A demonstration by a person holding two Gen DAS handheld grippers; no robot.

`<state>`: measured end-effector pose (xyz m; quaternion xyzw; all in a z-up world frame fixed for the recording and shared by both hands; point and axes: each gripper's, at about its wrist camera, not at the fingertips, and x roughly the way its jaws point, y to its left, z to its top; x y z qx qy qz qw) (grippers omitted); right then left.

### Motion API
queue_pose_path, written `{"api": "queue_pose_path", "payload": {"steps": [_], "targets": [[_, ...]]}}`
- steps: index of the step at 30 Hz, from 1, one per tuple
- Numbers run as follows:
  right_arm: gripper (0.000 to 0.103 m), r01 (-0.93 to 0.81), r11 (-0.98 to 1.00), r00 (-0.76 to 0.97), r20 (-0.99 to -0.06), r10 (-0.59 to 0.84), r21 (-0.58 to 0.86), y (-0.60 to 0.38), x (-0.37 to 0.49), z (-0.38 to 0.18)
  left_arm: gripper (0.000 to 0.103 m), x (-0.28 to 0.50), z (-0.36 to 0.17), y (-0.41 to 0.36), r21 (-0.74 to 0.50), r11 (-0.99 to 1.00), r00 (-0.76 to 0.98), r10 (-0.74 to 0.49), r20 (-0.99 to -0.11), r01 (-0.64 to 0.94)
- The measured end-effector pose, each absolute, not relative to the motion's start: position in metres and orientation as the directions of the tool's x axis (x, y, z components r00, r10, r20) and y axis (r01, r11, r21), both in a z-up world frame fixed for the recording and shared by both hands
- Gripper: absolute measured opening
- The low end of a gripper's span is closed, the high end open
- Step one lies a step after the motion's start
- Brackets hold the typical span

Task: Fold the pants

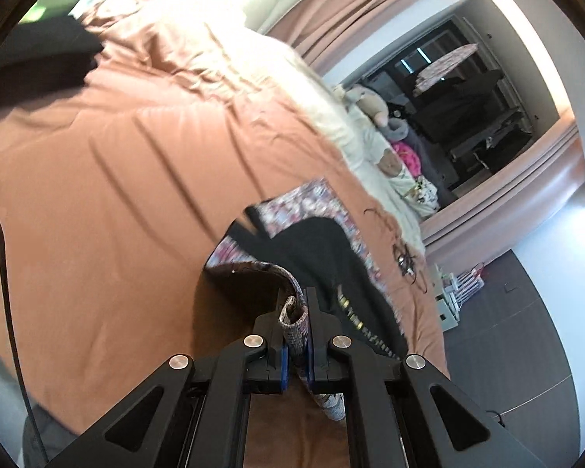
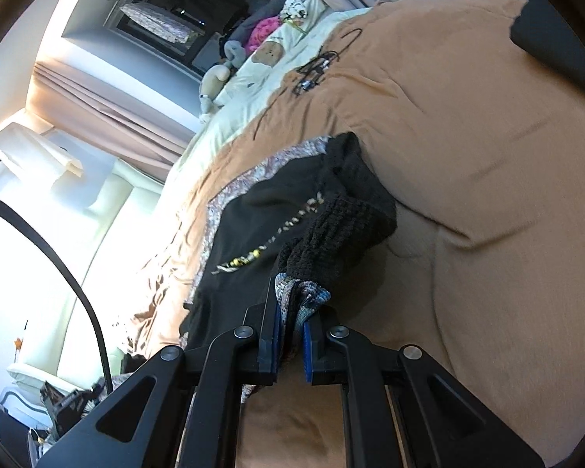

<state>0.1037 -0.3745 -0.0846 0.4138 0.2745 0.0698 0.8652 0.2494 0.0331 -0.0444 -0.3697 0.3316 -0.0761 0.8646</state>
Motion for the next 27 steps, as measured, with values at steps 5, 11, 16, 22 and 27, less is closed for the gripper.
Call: {"api": "queue_pose_path", "payload": {"steps": [5,11,16,22,27], "targets": [[0.006,0.091,0.647,0.850,-0.397,0.345,0.757,-0.378,0.124,-0.079,0.006,0.283,-0.024,0.024,-0.687,0.722,0.767,-0.395,-0.506,-0.081],[0.006,0.074,0.646,0.858,-0.379,0.348,0.760,-0.380,0.148,-0.072,0.006,0.325,-0.007,0.015,-0.682,0.729,0.779,-0.394,-0.489,-0.060],[0.006,0.079,0.641,0.864,-0.373,0.338,0.764,-0.383,0.177,-0.071,0.006,0.363,0.004,0.008,-0.659,0.751,0.787,-0.380,-0.486,-0.044],[0.006,0.089,0.642,0.865,-0.379,0.329,0.761,-0.382,0.212,-0.073,0.006,0.416,0.011,-0.001,-0.633,0.774,0.782,-0.379,-0.495,-0.026],[0.006,0.086,0.645,0.866,-0.377,0.329,0.760,-0.382,0.237,-0.072,0.006,0.456,0.012,-0.010,-0.617,0.787,0.776,-0.378,-0.504,-0.018]]}}
